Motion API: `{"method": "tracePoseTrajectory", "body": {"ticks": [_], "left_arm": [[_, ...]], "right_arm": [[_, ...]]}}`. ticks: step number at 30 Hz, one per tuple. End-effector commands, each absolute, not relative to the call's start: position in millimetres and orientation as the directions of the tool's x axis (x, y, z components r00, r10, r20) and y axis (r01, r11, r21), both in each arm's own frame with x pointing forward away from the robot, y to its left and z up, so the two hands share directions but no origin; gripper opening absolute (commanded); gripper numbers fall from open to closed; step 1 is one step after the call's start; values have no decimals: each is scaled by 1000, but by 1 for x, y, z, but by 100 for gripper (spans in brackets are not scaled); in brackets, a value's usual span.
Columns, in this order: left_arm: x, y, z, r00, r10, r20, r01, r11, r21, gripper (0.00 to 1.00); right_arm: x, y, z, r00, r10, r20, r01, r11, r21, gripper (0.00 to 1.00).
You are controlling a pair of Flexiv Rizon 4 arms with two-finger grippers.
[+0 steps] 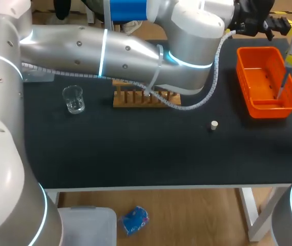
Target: Invert the test tube, pick up the pipette, mount the tip to pipette, aspirate from beaker and dispense into the tube, eject the tip, return the pipette, and cap with the stopper.
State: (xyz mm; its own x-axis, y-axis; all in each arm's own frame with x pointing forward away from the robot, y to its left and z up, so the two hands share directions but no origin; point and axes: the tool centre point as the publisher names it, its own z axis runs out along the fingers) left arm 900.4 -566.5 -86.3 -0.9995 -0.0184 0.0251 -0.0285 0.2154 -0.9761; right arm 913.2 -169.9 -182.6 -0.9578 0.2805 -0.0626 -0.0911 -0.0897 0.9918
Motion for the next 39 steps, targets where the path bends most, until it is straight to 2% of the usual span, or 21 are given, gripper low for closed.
{"method": "tracePoseTrajectory", "body": {"ticks": [1, 25, 39], "left_arm": [[907, -571, -86, -999, -3, 32, -32, 236, -971, 0], [901, -578, -105, -996, 8, 86, -81, 250, -965, 0], [904, -560, -78, -999, -35, 22, -31, 264, -964, 0]], "right_arm": [[913, -170, -183, -958, 279, -64, -92, -89, 992, 0], [913, -170, -183, -958, 279, -64, -92, -89, 992, 0], [913, -170, -183, -958, 279, -64, -92, -89, 992, 0]]}}
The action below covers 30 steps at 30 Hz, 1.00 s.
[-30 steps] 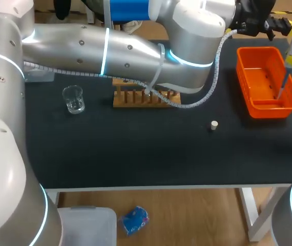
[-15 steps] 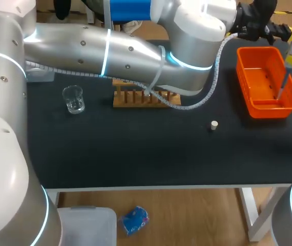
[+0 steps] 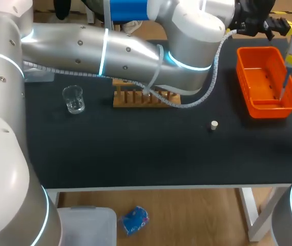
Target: Invert the test tube, pick up the pipette, mount the tip to pipette, aspirate from beaker and dispense into the tube, eject the tip, return the pipette, and cap with the stopper.
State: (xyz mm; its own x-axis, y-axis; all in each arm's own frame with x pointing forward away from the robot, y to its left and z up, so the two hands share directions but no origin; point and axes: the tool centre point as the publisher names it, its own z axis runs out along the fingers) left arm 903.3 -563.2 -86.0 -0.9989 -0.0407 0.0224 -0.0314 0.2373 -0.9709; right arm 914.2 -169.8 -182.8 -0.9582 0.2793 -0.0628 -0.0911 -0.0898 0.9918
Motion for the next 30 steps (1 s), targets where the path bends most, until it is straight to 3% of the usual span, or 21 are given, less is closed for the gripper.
{"method": "tracePoseTrajectory", "body": {"ticks": [1, 30], "left_arm": [[905, -560, -78, -999, -35, 20, -29, 265, -964, 0], [909, -572, -104, -997, -14, 77, -78, 281, -956, 0]], "right_arm": [[913, -170, -183, -958, 279, -64, -92, -89, 992, 0], [913, -170, -183, -958, 279, -64, -92, -89, 992, 0]]}}
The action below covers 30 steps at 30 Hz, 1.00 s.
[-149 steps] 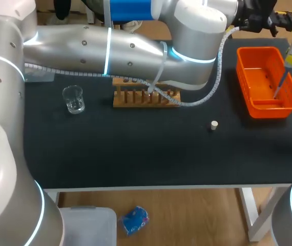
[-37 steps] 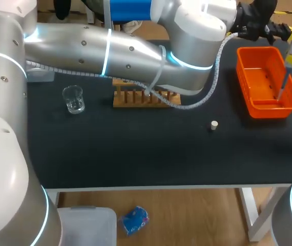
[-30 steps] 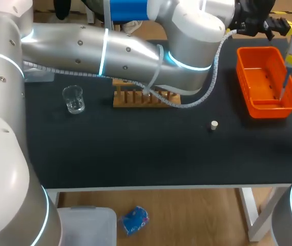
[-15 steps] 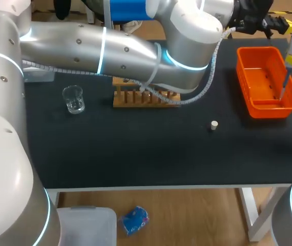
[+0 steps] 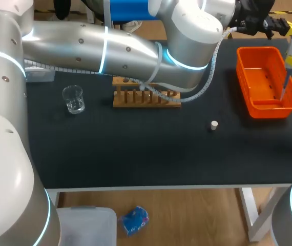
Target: Invert the test tube, pick up the pipette, mount the tip to pipette, aspirate from beaker and dispense into the tube, eject the tip, return the pipette, and cap with the stopper.
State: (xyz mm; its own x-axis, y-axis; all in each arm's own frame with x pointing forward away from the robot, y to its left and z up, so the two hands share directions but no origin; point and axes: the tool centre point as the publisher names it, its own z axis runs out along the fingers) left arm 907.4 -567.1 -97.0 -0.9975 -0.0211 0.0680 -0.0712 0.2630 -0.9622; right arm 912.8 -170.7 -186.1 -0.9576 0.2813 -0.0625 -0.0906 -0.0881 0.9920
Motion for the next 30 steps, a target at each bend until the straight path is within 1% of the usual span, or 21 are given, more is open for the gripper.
{"method": "tracePoseTrajectory", "body": {"ticks": [1, 22, 30], "left_arm": [[909, -572, -105, -997, -14, 81, -82, 281, -956, 0], [907, -578, -123, -994, -14, 112, -112, 290, -950, 0], [907, -574, -119, -994, -25, 105, -108, 285, -952, 0]], "right_arm": [[913, -170, -183, -958, 279, -64, -92, -89, 992, 0], [913, -170, -183, -958, 279, -64, -92, -89, 992, 0], [913, -170, -183, -958, 279, -64, -92, -89, 992, 0]]}}
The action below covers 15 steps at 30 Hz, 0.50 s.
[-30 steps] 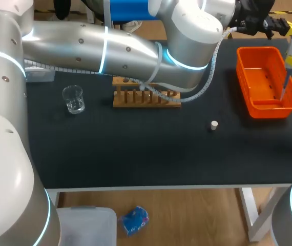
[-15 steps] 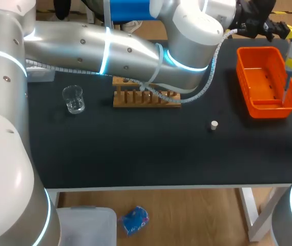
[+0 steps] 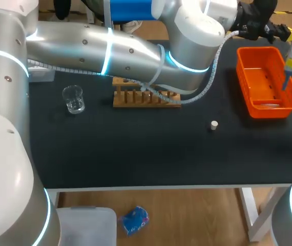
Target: Invert the test tube, pick up the pipette, mount the tip to pipette, aspirate from beaker and dispense into the tube, eject the tip, return the pipette, and cap with the stopper.
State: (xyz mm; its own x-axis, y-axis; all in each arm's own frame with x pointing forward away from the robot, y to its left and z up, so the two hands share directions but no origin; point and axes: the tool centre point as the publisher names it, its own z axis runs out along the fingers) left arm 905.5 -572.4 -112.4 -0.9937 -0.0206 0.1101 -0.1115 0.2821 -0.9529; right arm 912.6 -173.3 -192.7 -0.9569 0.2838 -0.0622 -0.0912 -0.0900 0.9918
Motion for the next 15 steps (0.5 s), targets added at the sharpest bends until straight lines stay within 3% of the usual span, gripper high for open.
{"method": "tracePoseTrajectory", "body": {"ticks": [1, 15], "left_arm": [[907, -572, -116, -995, -31, 97, -102, 285, -953, 0], [916, -552, -57, -1000, -30, 5, -15, 340, -940, 0]], "right_arm": [[913, -170, -183, -958, 279, -64, -92, -89, 992, 0], [913, -170, -183, -958, 279, -64, -92, -89, 992, 0]]}}
